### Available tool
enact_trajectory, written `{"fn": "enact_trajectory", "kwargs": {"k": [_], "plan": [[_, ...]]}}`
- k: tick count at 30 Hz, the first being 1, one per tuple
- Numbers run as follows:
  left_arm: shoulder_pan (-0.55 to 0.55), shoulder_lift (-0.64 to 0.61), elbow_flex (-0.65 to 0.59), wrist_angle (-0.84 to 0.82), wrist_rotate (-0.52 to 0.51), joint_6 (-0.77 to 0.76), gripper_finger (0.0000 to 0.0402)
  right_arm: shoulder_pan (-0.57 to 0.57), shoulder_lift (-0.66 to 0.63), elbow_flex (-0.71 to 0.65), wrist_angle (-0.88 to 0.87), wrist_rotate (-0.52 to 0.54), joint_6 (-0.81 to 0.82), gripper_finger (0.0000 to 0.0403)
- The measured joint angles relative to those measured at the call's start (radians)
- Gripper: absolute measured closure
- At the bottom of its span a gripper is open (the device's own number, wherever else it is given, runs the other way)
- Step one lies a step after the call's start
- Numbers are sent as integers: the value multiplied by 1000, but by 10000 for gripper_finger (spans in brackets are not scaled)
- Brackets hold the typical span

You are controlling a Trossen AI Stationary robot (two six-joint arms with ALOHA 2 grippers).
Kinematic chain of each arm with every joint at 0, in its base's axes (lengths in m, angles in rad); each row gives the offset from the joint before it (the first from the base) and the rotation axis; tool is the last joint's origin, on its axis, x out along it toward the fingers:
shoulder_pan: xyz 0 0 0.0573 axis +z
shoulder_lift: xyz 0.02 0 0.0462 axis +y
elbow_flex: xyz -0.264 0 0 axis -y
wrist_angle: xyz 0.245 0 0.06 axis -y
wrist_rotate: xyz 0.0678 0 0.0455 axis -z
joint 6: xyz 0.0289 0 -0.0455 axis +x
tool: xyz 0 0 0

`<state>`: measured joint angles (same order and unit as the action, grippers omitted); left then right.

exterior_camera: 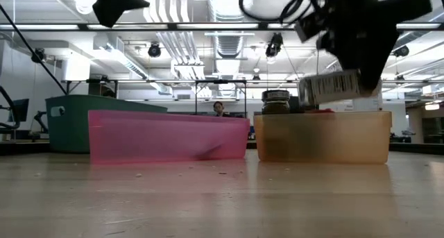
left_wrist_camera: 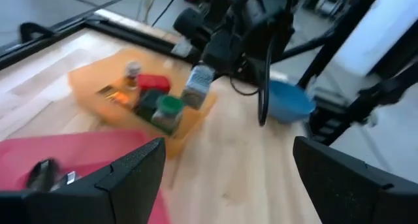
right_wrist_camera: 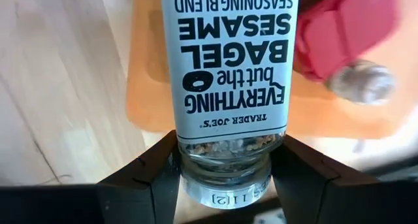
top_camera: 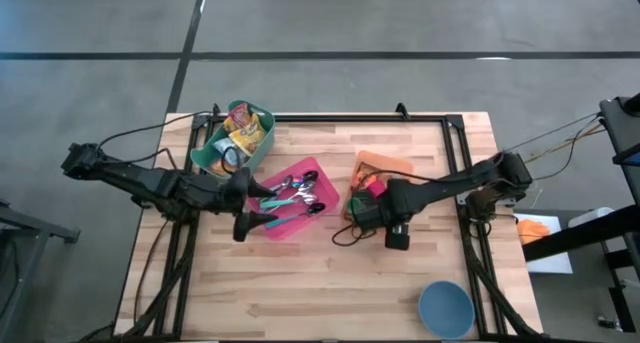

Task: Pick & Place Food Item
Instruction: Adjust the white seasoning bottle in the orange bin

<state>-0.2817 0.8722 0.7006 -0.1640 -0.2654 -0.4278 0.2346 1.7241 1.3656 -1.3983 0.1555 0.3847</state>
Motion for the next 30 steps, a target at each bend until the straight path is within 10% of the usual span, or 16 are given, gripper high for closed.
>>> {"fn": "enact_trajectory", "kwargs": {"k": [14,24,30], "plan": [[137,72,7,144,14,-281,63,157,-1,208,-97,330,-39,215],[358,362,178,164,548,-305,63,160,64,287,-51,444,-305,215],[417,525,338,22,661,-285,63,160,146,391,-46,494,-412,215]]}}
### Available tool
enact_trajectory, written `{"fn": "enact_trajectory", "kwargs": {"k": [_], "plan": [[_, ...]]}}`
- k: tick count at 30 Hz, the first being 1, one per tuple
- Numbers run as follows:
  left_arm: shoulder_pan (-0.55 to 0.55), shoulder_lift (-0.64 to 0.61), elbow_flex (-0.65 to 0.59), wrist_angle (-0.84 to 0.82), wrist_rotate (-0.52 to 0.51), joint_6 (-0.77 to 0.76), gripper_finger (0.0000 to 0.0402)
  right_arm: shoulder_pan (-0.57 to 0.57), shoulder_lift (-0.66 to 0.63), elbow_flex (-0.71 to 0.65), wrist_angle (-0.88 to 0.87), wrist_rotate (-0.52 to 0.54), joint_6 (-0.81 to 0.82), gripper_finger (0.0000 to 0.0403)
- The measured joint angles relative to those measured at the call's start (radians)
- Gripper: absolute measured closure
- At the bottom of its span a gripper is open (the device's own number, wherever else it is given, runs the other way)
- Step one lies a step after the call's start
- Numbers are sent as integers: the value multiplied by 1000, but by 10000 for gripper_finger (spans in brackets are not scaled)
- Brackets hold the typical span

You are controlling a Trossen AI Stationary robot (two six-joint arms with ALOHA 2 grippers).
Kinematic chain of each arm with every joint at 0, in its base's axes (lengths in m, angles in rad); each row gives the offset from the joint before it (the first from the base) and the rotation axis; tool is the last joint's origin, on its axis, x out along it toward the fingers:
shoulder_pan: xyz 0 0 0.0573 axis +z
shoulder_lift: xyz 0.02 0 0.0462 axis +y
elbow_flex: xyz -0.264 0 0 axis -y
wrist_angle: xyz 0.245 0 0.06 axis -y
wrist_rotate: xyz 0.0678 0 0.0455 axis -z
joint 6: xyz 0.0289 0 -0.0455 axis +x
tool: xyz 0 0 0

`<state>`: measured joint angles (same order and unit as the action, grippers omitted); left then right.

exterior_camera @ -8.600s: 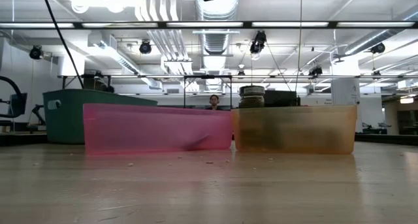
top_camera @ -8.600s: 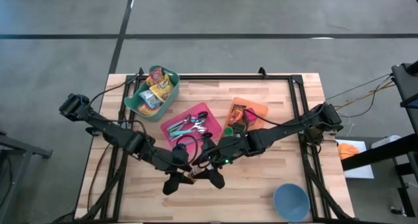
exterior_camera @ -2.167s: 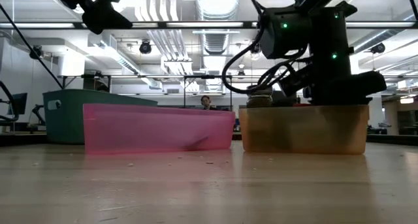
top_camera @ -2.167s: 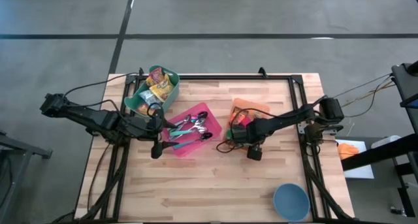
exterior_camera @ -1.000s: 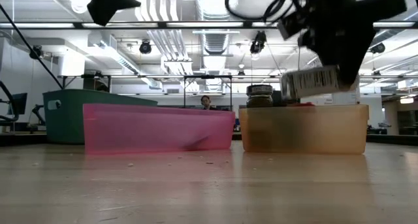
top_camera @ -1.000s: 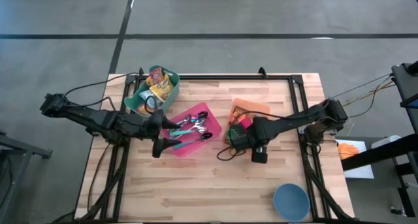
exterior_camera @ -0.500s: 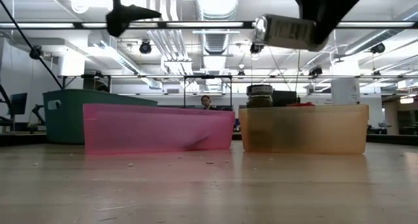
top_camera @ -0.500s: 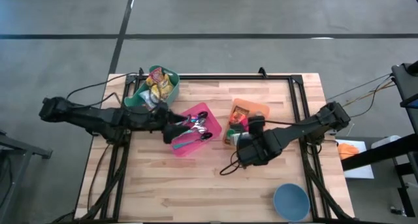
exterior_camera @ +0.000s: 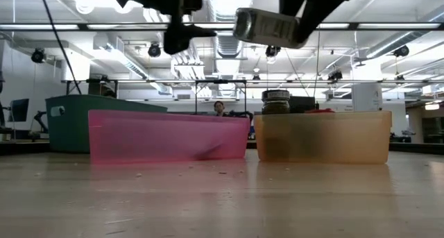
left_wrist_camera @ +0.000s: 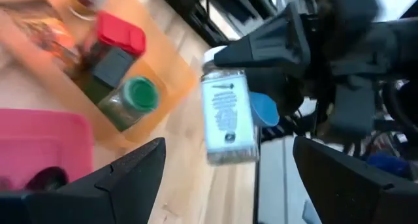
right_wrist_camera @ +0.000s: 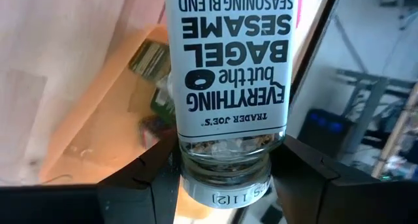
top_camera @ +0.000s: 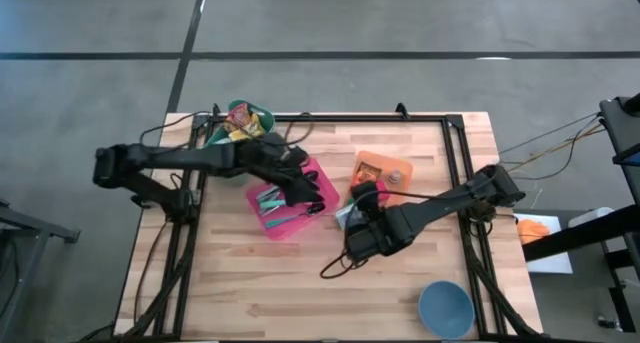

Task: Pick & Place Food Item
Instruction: Adjust the white seasoning bottle in the orange bin

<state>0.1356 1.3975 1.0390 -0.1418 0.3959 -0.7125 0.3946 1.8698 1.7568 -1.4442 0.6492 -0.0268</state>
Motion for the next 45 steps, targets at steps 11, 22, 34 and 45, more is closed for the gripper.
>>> {"fn": "enact_trajectory", "kwargs": {"k": [11,22,34,45], "plan": [[-3,211,126,-43,224,32,63,0,27,57,42,64,-103,215],[-19,242,128,-11,290,32,64,-33,79,114,54,61,-189,215],[-26,242,120,-26,332,59,169,-49,98,196,65,81,-213,215],[-24,243,119,-56,344,132,216,-46,98,198,63,103,-118,203]]}}
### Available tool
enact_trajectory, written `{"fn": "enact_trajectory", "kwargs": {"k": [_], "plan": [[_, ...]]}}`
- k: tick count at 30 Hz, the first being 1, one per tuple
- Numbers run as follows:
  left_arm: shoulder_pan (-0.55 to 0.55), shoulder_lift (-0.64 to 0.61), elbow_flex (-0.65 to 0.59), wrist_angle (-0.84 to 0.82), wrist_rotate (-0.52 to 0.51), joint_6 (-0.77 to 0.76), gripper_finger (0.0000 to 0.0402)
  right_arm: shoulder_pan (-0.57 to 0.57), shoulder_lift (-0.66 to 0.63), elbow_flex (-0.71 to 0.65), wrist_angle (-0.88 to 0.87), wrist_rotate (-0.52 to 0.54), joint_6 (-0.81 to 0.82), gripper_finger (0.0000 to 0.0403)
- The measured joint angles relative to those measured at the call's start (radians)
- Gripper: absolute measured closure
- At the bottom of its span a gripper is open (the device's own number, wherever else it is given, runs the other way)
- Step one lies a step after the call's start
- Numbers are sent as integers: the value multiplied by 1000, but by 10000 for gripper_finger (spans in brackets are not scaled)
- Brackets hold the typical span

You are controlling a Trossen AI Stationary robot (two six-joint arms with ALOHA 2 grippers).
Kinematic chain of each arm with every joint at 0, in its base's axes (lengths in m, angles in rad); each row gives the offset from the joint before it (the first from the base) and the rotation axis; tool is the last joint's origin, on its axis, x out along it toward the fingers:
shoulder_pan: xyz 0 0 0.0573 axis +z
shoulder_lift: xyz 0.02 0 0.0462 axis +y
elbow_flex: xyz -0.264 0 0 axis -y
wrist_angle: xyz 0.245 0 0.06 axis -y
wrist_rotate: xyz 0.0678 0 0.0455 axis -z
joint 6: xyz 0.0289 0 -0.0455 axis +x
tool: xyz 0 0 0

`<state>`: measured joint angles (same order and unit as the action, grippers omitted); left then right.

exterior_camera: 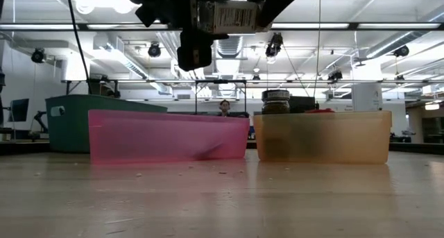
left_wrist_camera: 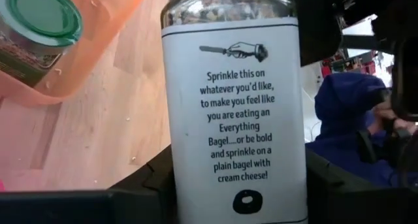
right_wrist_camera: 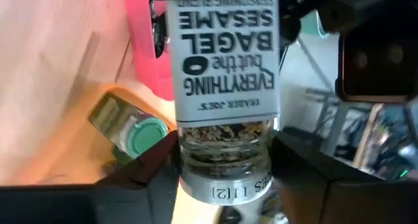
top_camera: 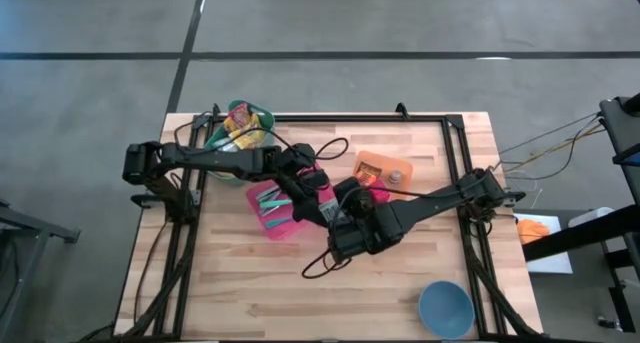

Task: Pick & Place Food Item
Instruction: Adjust the white seasoning bottle in the orange bin

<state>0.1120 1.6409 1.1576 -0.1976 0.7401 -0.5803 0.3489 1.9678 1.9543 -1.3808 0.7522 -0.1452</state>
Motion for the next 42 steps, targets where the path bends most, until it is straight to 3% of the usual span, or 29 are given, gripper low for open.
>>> {"fn": "enact_trajectory", "kwargs": {"k": [6,10,12,16,24,32,42], "plan": [[6,-23,0,-13,-19,90,216,-2,-11,29,-11,21,188,108],[11,-71,1,-84,-102,195,216,-4,-32,59,-15,-14,318,84],[12,-99,0,-159,-185,280,216,-5,-51,76,-12,-76,377,82],[-6,-154,0,-223,-365,417,216,2,-83,88,39,-97,436,80],[-79,-242,-4,-226,-568,646,216,2,-116,90,269,-206,419,79],[-133,-287,-19,-230,-606,742,217,0,-116,117,302,-90,400,79],[-139,-288,-19,-217,-610,755,217,0,-103,119,302,-94,379,78]]}}
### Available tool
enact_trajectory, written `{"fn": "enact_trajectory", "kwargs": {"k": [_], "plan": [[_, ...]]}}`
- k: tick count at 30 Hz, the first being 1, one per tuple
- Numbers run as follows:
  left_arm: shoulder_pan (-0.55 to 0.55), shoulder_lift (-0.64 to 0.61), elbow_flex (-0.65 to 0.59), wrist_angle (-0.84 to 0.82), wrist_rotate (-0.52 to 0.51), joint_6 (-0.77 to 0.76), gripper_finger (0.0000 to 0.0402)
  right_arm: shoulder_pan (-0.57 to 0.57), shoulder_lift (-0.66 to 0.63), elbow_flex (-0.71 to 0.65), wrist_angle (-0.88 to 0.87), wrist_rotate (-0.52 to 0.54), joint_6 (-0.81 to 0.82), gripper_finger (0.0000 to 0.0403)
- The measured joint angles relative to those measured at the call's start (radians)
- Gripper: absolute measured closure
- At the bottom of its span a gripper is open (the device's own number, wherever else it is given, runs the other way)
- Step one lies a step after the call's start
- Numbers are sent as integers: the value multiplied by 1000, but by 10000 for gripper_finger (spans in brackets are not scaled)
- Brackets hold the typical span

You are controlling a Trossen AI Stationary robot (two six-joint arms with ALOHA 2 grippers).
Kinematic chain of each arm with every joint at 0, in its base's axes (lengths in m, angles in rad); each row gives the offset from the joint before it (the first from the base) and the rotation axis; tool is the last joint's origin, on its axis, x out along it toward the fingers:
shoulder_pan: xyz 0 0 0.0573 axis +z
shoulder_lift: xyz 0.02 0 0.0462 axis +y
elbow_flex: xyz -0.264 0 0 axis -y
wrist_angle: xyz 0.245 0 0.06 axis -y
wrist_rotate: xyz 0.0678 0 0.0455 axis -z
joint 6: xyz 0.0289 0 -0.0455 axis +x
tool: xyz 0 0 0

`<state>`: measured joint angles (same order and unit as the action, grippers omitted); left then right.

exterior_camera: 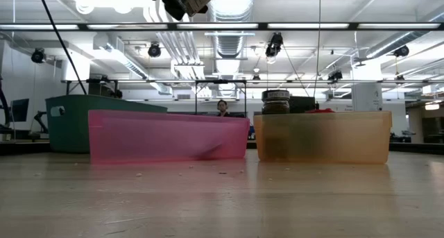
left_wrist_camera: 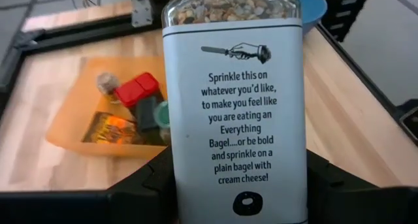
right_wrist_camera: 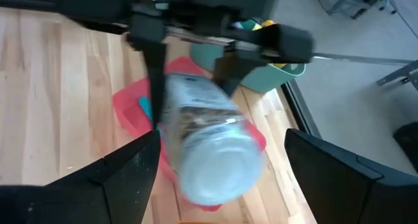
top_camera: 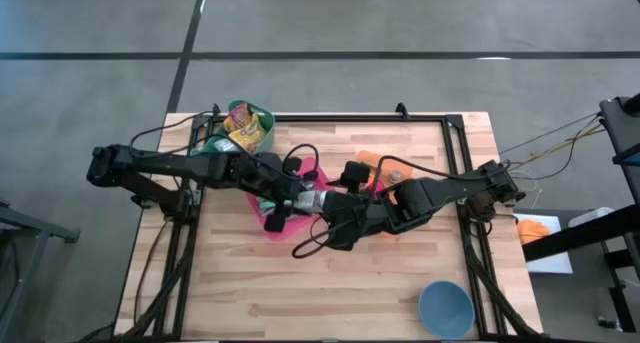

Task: Pick & Place Food Item
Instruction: Adjust the white seasoning bottle in the orange bin

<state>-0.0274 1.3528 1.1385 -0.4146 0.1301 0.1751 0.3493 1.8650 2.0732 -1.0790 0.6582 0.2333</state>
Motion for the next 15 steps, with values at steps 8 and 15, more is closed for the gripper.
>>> {"fn": "enact_trajectory", "kwargs": {"k": [8,15], "plan": [[-21,-8,0,12,0,37,217,-8,0,-3,-1,-5,28,78],[-32,-28,2,28,-5,50,217,-16,0,-13,13,-12,21,78]]}}
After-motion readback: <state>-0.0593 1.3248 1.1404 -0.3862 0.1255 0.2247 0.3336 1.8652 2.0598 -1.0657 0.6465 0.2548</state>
